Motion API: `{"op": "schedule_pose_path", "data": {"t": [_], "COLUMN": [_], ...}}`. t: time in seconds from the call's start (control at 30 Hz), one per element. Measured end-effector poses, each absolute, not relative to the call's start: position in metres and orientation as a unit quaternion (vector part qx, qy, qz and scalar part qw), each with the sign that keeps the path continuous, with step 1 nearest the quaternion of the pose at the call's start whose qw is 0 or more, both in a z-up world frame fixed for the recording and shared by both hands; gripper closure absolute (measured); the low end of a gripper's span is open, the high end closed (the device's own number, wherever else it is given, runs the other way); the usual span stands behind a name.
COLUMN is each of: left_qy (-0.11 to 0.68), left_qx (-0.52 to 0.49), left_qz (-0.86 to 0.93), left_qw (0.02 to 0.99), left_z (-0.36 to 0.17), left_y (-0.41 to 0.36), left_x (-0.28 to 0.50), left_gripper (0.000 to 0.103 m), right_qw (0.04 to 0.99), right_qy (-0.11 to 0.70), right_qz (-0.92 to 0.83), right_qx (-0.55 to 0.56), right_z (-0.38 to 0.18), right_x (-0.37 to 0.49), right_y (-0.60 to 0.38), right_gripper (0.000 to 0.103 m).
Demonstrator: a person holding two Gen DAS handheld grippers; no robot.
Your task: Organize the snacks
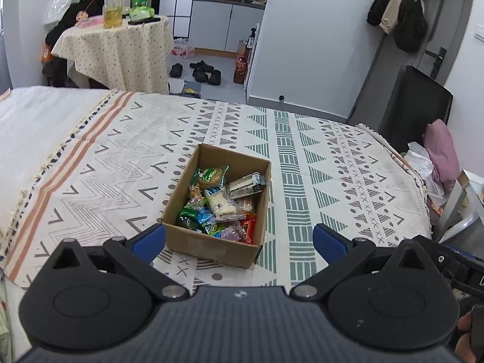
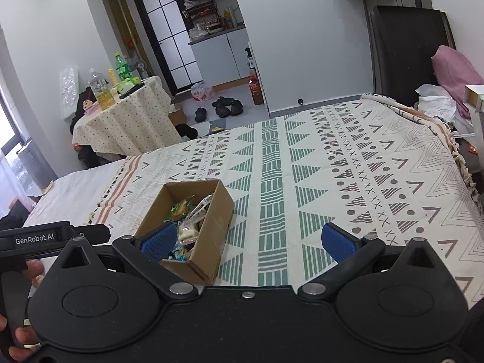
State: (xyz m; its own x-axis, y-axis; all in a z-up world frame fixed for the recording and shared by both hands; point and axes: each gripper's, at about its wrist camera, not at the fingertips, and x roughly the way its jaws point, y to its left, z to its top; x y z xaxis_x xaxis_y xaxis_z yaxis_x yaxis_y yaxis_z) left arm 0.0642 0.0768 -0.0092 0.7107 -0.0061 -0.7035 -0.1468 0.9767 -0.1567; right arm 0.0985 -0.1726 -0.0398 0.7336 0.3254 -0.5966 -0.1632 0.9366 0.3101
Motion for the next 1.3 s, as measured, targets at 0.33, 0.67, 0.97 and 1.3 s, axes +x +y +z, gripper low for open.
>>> {"op": "schedule_pose_path", "data": {"t": [0.33,0.67,0.97,1.3], "left_qy": [0.369,0.368,0.366,0.367], "left_qx": [-0.089,-0.065,-0.05,-0.053], "left_qz": [0.025,0.02,0.02,0.024], "left_qw": [0.925,0.927,0.929,0.928], "left_z": [0.003,0.01,0.013,0.015], "left_y": [0.077,0.077,0.076,0.08], "left_x": [0.036,0.01,0.002,-0.001], "left_gripper": [0.0,0.0,0.0,0.0], "right_qw": [0.924,0.927,0.928,0.927], "right_qy": [0.336,0.332,0.325,0.328], "right_qz": [0.143,0.137,0.151,0.159], "right_qx": [0.116,0.108,0.099,0.088], "right_z": [-0.033,-0.027,-0.02,-0.02], "right_x": [0.069,0.041,0.032,0.03], "right_y": [-0.181,-0.191,-0.187,-0.179], "right_gripper": [0.0,0.0,0.0,0.0]}}
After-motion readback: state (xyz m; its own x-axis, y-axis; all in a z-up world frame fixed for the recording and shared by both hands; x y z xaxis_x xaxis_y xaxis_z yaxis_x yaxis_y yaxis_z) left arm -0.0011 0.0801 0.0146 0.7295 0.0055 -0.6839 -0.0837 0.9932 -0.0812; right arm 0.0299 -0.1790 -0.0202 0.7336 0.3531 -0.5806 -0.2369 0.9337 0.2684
